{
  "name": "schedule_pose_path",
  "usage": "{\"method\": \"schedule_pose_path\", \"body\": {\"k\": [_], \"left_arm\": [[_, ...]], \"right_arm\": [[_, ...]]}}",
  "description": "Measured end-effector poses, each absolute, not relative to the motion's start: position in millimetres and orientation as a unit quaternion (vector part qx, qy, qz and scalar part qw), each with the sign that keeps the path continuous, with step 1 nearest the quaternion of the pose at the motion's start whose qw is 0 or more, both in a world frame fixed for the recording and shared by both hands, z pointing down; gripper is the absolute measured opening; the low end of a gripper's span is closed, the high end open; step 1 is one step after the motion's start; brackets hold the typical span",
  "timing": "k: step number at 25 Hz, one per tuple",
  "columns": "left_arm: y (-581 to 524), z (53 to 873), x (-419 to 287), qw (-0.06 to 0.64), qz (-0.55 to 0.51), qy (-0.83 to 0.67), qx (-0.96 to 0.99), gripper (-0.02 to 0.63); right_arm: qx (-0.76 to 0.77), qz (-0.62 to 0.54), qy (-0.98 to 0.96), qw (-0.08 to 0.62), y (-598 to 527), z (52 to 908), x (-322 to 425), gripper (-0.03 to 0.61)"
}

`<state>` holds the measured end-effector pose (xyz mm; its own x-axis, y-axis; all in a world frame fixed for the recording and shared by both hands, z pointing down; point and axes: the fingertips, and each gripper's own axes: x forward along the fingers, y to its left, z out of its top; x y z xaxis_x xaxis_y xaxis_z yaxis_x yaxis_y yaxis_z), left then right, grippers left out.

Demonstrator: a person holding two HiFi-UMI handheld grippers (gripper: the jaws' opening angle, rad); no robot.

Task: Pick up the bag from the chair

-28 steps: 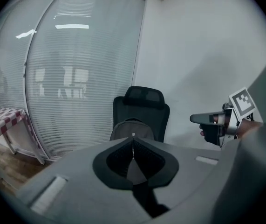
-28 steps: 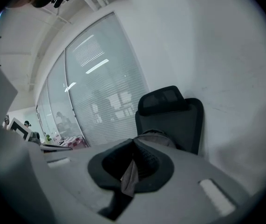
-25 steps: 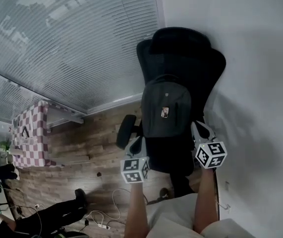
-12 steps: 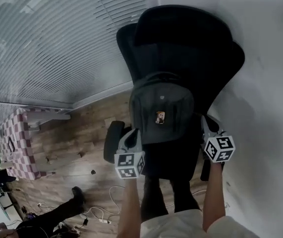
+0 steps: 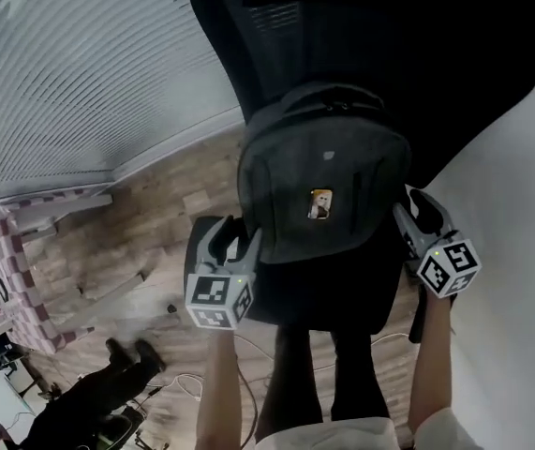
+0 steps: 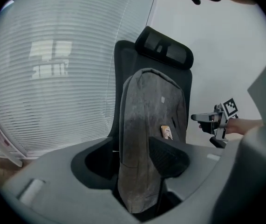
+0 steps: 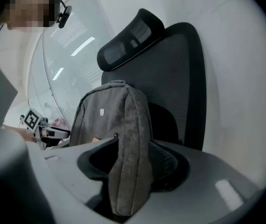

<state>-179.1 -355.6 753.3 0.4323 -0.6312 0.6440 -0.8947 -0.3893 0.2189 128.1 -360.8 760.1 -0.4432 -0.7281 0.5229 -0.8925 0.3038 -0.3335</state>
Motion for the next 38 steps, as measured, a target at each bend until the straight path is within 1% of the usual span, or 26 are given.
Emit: {"method": "schedule_pose_path", "body": {"k": [2,3,5,6,9,12,16,20,25,26,27,30,36,38], "left_arm": [[-362.2,767.9,-175.7,0.285,0.232,-0.462,0.808,0.265],[-365.9,774.1,-172.5,0.29,0.227,-0.455,0.811,0.292],[-375.0,782.3,-163.7,0.291,0.221,-0.444,0.818,0.329],[-379.5,784.6,-158.9,0.288,0.222,-0.44,0.821,0.345],[-387.3,793.7,-149.2,0.293,0.225,-0.442,0.817,0.379],[-383.9,813.0,-143.7,0.311,0.228,-0.451,0.805,0.394],[-379.1,830.7,-138.1,0.33,0.205,-0.445,0.807,0.397],[-385.3,836.7,-135.1,0.323,0.187,-0.431,0.821,0.397],[-384.4,840.4,-129.7,0.315,0.191,-0.412,0.833,0.396],[-383.9,841.3,-128.2,0.315,0.197,-0.408,0.834,0.395],[-384.1,842.0,-127.1,0.314,0.202,-0.406,0.834,0.395],[-385.1,841.0,-127.1,0.312,0.208,-0.404,0.835,0.391],[-372.0,832.8,-120.6,0.302,0.206,-0.399,0.841,0.317],[-368.6,828.2,-120.6,0.297,0.203,-0.401,0.842,0.291]], "right_arm": [[0.505,0.306,-0.795,0.139,-357.7,775.8,125.2,0.259],[0.503,0.309,-0.795,0.139,-356.1,782.0,124.1,0.285],[0.5,0.318,-0.793,0.14,-353.9,793.8,122.8,0.348],[0.499,0.322,-0.792,0.143,-352.9,801.0,122.3,0.372],[0.494,0.34,-0.784,0.158,-351.1,823.3,115.8,0.408],[0.491,0.362,-0.777,0.155,-351.8,841.2,109.1,0.415],[0.465,0.405,-0.778,0.122,-357.3,857.4,102.3,0.415],[0.437,0.449,-0.777,0.07,-363.0,870.2,100.4,0.414],[0.403,0.463,-0.789,0.004,-368.1,865.6,95.3,0.414],[0.397,0.463,-0.792,0.004,-368.2,864.8,94.9,0.415],[0.392,0.458,-0.798,0.017,-367.9,865.2,93.3,0.414],[0.39,0.43,-0.811,0.078,-367.3,869.7,86.0,0.41],[0.411,0.395,-0.817,0.083,-356.7,855.0,90.0,0.367],[0.415,0.383,-0.821,0.086,-354.8,849.0,89.5,0.362]]}}
